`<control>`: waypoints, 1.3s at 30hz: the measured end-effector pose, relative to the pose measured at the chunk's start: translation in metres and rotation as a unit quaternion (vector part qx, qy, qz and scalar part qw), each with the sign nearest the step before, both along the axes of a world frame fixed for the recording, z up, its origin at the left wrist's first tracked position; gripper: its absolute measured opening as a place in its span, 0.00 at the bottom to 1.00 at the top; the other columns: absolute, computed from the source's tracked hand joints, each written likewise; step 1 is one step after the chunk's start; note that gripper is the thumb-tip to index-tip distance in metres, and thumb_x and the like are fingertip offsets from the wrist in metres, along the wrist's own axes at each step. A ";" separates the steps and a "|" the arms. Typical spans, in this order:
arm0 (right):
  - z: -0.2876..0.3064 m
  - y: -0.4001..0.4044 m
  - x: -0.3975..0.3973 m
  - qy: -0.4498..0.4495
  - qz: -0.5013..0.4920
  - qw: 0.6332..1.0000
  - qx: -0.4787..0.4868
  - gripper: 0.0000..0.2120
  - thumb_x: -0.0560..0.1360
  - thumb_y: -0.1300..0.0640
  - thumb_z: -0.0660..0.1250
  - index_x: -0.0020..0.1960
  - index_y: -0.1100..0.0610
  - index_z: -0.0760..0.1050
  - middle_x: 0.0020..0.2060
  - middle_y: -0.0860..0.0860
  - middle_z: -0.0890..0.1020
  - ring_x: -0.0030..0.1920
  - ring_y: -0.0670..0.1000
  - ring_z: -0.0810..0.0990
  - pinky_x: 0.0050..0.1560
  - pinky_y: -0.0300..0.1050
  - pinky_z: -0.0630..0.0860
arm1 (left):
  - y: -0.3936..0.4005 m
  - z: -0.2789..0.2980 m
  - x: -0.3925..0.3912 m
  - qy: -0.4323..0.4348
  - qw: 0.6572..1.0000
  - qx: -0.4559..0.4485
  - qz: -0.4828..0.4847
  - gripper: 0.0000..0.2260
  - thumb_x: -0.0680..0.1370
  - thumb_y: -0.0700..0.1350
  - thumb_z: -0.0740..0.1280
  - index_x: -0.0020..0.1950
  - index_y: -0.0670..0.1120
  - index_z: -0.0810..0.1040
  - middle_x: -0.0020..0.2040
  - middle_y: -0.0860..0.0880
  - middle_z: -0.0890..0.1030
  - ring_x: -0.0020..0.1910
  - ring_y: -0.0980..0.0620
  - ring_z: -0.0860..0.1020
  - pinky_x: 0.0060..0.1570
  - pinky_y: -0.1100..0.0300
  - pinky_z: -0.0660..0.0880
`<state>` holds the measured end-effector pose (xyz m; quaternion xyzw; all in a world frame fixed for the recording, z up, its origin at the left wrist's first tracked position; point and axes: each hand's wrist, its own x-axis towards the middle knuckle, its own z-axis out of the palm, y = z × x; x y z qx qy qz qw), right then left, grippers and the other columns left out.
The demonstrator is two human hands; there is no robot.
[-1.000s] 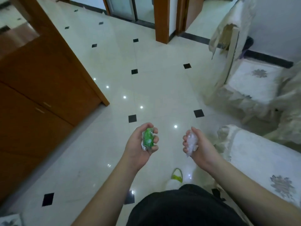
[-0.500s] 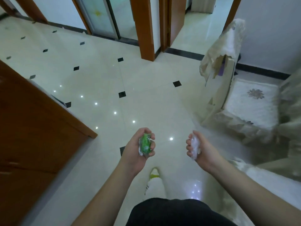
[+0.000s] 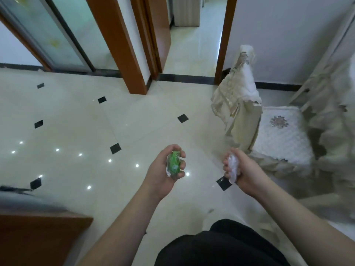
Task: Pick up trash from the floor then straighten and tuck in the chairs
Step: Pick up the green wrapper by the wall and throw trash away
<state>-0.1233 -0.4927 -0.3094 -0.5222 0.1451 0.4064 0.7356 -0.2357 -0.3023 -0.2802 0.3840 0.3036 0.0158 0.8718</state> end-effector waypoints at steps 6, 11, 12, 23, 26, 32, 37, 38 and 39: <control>-0.006 0.036 0.094 0.016 -0.008 1.000 0.025 0.11 0.79 0.52 0.59 0.39 0.54 0.71 0.28 0.50 0.72 0.25 0.47 0.68 0.27 0.39 0.65 | 0.043 -0.003 0.115 0.009 1.000 -0.008 -0.001 0.04 0.77 0.45 0.62 0.43 0.49 0.75 0.38 0.49 0.75 0.29 0.52 0.70 0.24 0.63 0.65; -0.005 0.066 0.174 0.041 -0.009 0.999 0.027 0.13 0.79 0.52 0.59 0.38 0.55 0.71 0.28 0.50 0.72 0.23 0.47 0.68 0.24 0.38 0.66 | 0.059 0.004 0.211 0.017 0.999 -0.028 0.001 0.04 0.76 0.44 0.63 0.42 0.48 0.75 0.38 0.49 0.74 0.29 0.52 0.70 0.24 0.64 0.64; -0.005 0.071 0.191 0.038 -0.011 0.999 0.025 0.13 0.79 0.51 0.58 0.38 0.55 0.71 0.28 0.50 0.73 0.24 0.47 0.69 0.24 0.38 0.66 | 0.063 0.007 0.229 0.015 1.000 -0.024 -0.007 0.03 0.75 0.45 0.64 0.41 0.48 0.75 0.37 0.49 0.74 0.29 0.52 0.70 0.24 0.64 0.64; -0.010 0.176 0.328 0.053 -0.026 0.994 0.091 0.13 0.78 0.51 0.57 0.37 0.54 0.70 0.27 0.49 0.71 0.21 0.47 0.68 0.22 0.36 0.66 | 0.154 -0.009 0.360 0.028 0.999 -0.020 -0.030 0.02 0.71 0.46 0.67 0.41 0.49 0.75 0.38 0.49 0.74 0.29 0.52 0.69 0.24 0.64 0.63; -0.014 0.219 0.371 0.032 -0.027 0.996 0.076 0.12 0.78 0.51 0.58 0.38 0.52 0.70 0.29 0.49 0.71 0.23 0.47 0.67 0.23 0.37 0.65 | 0.198 -0.023 0.391 0.042 0.998 -0.034 -0.015 0.02 0.71 0.45 0.67 0.42 0.48 0.75 0.38 0.49 0.75 0.29 0.53 0.69 0.23 0.64 0.63; -0.012 0.285 0.450 0.024 -0.057 0.997 0.051 0.10 0.78 0.51 0.59 0.38 0.52 0.69 0.30 0.49 0.69 0.24 0.46 0.66 0.23 0.37 0.64 | 0.285 -0.024 0.468 0.049 0.997 -0.054 -0.026 0.03 0.75 0.44 0.65 0.42 0.48 0.75 0.38 0.48 0.75 0.29 0.52 0.69 0.23 0.64 0.63; -0.007 0.318 0.508 0.021 -0.115 0.992 0.056 0.12 0.78 0.52 0.58 0.38 0.53 0.69 0.28 0.49 0.70 0.23 0.46 0.66 0.24 0.38 0.63 | 0.332 -0.019 0.542 0.048 0.994 -0.040 -0.090 0.02 0.75 0.44 0.65 0.42 0.48 0.74 0.38 0.48 0.75 0.29 0.52 0.69 0.23 0.64 0.61; -0.008 0.322 0.519 0.023 -0.126 0.990 0.058 0.12 0.78 0.52 0.57 0.37 0.53 0.69 0.28 0.49 0.70 0.23 0.46 0.66 0.24 0.38 0.63 | 0.338 -0.019 0.558 0.045 0.994 -0.037 -0.097 0.02 0.75 0.45 0.65 0.43 0.48 0.74 0.38 0.48 0.75 0.29 0.52 0.69 0.24 0.64 0.61; -0.009 0.325 0.530 0.028 -0.134 0.989 0.059 0.12 0.78 0.52 0.57 0.37 0.53 0.69 0.28 0.49 0.70 0.23 0.46 0.66 0.24 0.37 0.63 | 0.343 -0.018 0.574 0.042 0.993 -0.036 -0.102 0.02 0.75 0.45 0.65 0.43 0.48 0.74 0.38 0.48 0.74 0.29 0.52 0.69 0.25 0.63 0.61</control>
